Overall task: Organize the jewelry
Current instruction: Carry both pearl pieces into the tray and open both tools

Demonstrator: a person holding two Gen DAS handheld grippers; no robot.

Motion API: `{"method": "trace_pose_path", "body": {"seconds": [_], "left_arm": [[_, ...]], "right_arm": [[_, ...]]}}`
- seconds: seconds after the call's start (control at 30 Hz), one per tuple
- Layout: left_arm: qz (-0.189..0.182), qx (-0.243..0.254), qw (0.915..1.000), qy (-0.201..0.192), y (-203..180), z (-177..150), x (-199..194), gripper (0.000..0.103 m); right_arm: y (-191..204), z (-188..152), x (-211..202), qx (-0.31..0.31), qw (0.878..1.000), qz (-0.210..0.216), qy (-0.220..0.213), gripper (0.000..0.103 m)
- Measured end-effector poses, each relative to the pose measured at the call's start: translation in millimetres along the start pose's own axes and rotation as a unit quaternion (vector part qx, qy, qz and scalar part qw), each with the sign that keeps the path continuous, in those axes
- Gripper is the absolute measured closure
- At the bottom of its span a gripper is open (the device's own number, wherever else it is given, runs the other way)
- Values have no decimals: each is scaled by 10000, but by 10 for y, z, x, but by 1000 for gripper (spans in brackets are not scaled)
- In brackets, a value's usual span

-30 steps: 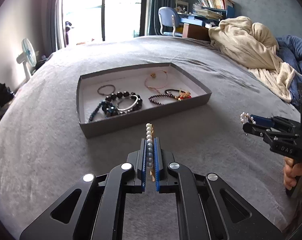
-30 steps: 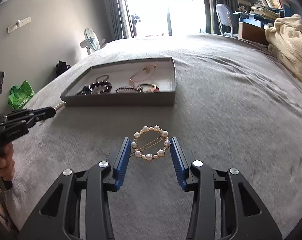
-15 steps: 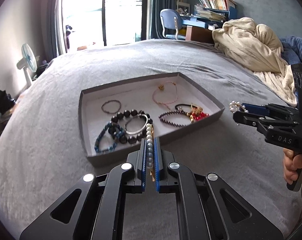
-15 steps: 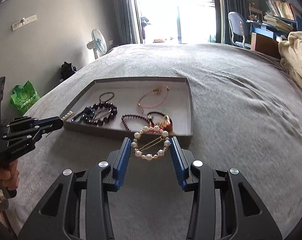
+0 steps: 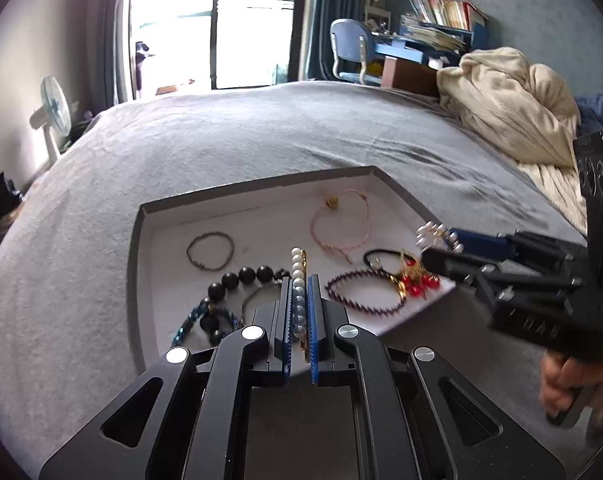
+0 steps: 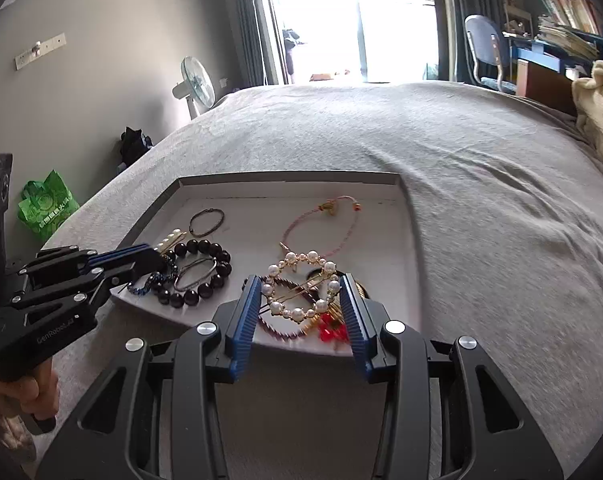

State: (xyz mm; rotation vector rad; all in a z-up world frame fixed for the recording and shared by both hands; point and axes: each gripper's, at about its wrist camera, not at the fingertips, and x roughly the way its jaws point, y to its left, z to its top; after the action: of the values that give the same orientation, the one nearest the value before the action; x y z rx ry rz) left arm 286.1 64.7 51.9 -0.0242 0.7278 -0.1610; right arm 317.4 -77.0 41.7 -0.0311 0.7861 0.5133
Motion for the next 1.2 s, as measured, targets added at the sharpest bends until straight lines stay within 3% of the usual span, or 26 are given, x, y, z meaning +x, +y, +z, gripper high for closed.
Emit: {"method": "trace_pose_path", "body": {"seconds": [0.33,0.67,1.03,1.1,1.2], "left_arm": [[91,-42,9998,155,30,-68,275,95],[74,-48,9993,354,60,-99,423,95],[223,-215,9994,121,112,-176,269,54],[266,-244,9993,37,117,-213,215,40],[254,-295,9992,-91,118,-251,127,29]], "right_arm": [[148,19,339,-188,9998,66,90,62],[91,-68,601,-174,9986,-23,505,62],[87,-159,378,-93,9998,-23,199,55],[90,-221,291,-97,9999,-43,72,53],[72,-290,154,-66,9998,-125,-119,49]]}}
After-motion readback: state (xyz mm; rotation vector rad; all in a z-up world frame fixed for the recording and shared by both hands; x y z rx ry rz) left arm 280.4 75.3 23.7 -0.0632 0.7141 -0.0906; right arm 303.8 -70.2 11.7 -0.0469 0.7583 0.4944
